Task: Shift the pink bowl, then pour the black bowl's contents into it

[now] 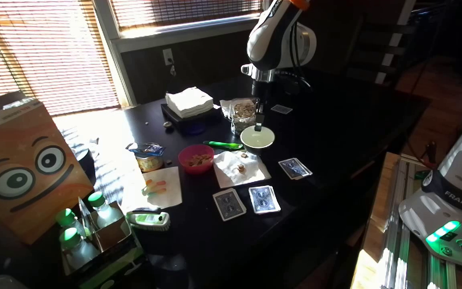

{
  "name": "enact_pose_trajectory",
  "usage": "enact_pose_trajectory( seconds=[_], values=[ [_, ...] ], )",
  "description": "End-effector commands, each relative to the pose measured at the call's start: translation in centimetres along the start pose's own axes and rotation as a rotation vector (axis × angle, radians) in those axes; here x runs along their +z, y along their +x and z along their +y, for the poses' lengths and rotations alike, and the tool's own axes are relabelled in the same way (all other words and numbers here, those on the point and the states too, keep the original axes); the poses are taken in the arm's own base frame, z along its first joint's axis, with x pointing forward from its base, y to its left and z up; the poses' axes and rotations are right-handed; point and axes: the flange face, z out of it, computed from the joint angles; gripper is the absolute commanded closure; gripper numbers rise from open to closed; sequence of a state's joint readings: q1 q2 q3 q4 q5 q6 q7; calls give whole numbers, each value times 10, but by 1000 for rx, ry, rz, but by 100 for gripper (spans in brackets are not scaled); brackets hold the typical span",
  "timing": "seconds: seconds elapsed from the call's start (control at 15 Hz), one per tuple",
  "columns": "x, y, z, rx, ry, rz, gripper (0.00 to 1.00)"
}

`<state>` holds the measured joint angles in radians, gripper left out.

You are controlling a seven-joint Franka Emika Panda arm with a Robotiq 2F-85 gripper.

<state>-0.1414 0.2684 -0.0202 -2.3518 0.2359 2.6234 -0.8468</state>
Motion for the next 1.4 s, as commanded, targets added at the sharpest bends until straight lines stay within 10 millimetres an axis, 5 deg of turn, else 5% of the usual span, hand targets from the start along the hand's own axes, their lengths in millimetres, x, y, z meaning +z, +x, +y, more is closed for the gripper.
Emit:
enact_pose_trajectory(
  seconds=[0.0, 0.2, 0.27, 0.4, 0.93, 1.33],
  values=[
    [0, 0, 0, 0, 0, -1, 93],
    [0, 0, 0, 0, 0, -1, 93],
    [0, 0, 0, 3, 5, 0, 68],
    [0, 0, -1, 5, 8, 0, 60],
    [-3, 2, -2, 20, -2, 21, 4],
    [-2, 1, -4, 159, -46, -10, 0]
  ],
)
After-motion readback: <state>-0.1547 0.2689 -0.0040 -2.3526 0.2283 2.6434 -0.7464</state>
